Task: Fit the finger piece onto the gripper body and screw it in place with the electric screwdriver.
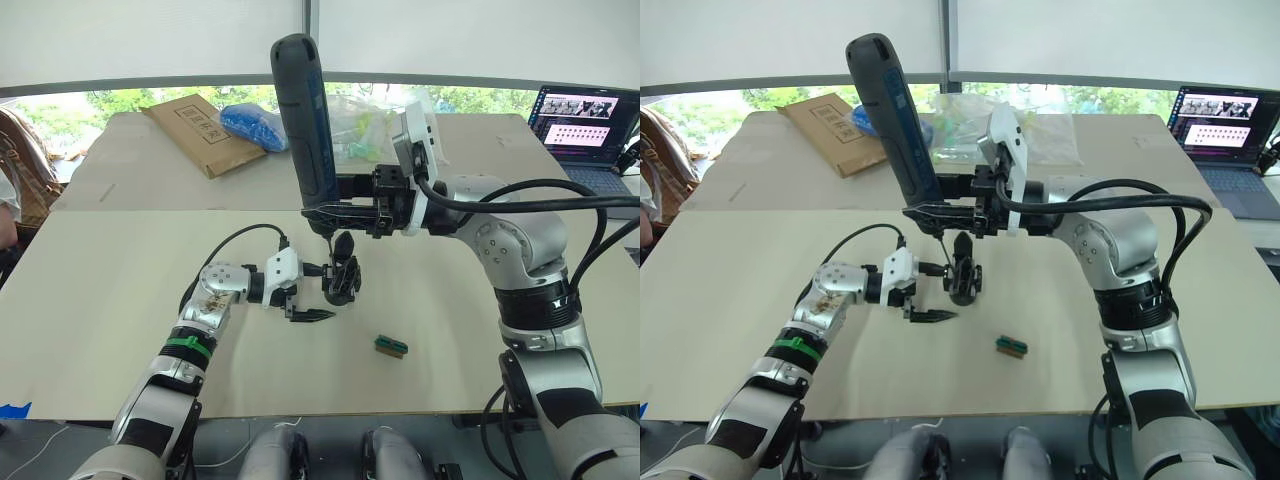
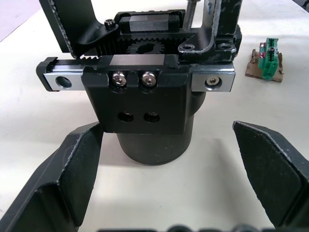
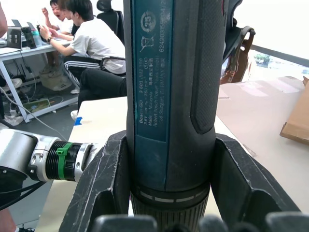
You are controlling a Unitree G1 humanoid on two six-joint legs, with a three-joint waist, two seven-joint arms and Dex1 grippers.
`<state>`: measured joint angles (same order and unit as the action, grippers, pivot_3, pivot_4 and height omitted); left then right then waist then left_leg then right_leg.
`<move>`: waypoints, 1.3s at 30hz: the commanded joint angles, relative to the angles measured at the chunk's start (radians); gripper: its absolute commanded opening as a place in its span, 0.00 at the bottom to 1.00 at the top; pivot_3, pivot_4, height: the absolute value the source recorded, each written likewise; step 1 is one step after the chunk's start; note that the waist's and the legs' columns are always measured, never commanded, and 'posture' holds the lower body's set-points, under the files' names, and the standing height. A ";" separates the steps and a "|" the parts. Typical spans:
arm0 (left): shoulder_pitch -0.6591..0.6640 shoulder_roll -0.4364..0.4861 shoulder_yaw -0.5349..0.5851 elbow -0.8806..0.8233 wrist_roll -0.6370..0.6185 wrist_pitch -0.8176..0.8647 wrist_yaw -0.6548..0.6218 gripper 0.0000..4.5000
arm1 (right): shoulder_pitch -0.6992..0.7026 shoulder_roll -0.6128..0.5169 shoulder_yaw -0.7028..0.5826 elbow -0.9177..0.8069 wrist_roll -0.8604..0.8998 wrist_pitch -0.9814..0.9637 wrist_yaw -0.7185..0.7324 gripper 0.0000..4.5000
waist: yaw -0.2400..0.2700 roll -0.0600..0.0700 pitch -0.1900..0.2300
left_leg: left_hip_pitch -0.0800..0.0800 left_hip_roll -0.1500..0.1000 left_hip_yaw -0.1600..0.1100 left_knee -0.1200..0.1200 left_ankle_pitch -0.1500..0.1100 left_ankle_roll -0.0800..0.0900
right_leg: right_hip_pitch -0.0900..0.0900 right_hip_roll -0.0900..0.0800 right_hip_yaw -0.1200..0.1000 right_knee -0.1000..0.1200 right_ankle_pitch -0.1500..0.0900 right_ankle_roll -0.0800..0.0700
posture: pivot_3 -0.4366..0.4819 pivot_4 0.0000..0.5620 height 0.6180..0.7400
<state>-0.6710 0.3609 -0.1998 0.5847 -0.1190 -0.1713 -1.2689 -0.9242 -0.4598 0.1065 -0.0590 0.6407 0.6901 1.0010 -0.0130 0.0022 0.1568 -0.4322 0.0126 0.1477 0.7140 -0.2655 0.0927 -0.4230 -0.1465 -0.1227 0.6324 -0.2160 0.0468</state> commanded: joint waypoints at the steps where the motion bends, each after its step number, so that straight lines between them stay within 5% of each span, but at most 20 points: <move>1: -0.025 -0.007 0.005 -0.016 -0.006 -0.015 0.004 1.00 | -0.015 -0.002 -0.034 -0.035 0.005 -0.027 0.009 0.43 | 0.000 0.000 0.000 | 0.000 0.000 0.000 0.000 0.000 0.000 | 0.000 0.000 0.000 0.000 0.000 0.000 | 0.48 0.27 0.93; 39: -0.034 -0.001 0.007 -0.017 -0.001 -0.027 0.016 1.00 | -0.007 0.014 -0.031 -0.028 -0.021 -0.027 0.027 0.43 | 0.000 0.000 0.000 | 0.000 0.000 0.000 0.000 0.000 0.000 | 0.000 0.000 0.000 0.000 0.000 0.000 | 0.48 0.27 0.93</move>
<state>-0.6753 0.3578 -0.1998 0.5845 -0.1181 -0.1742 -1.2562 -0.9212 -0.4429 0.1066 -0.0533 0.6095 0.6901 1.0220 -0.0130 0.0022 0.1568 -0.4322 0.0126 0.1477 0.7139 -0.2655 0.0928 -0.4230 -0.1465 -0.1228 0.6324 -0.2160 0.0468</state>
